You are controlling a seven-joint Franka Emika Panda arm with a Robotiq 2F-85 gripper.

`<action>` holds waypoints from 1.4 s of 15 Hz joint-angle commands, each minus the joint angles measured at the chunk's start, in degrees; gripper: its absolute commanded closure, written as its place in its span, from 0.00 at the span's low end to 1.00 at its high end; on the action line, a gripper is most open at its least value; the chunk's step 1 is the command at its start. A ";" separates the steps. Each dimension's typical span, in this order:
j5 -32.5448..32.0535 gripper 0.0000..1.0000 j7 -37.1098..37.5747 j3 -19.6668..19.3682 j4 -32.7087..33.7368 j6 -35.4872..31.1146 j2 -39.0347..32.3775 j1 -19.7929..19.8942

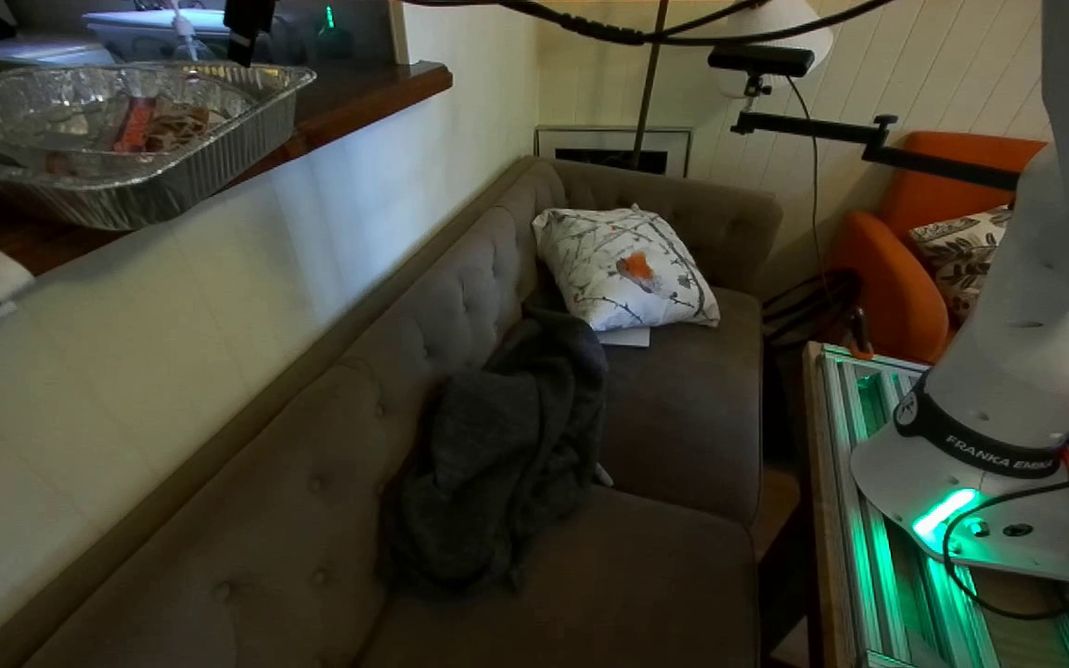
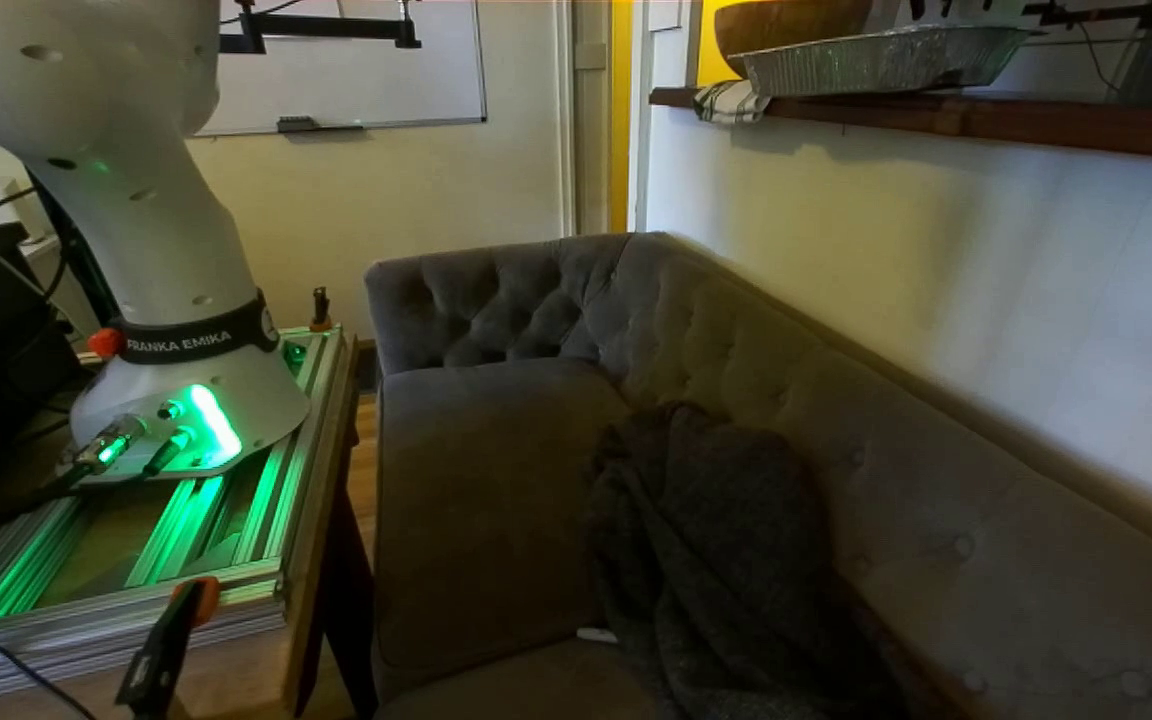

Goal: Move the foil container to the right

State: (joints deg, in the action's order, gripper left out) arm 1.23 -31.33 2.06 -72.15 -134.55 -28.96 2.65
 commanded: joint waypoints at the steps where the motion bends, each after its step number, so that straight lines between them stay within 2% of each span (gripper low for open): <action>1: 2.13 0.00 -1.01 2.65 5.28 1.51 -3.72 2.63; 8: 8.91 0.00 -2.15 6.77 9.15 6.17 -6.69 6.57; 12: 10.36 0.00 0.20 6.25 11.63 9.88 -8.26 7.03; 19: 12.00 0.00 0.41 6.71 14.84 12.69 -10.67 8.17; 20: 12.52 0.02 0.41 6.90 15.31 12.92 -10.96 8.30; 21: 13.05 0.26 0.68 7.02 15.81 13.29 -11.19 8.34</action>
State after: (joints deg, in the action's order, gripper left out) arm 11.93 -31.45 7.82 -61.04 -124.02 -37.58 10.26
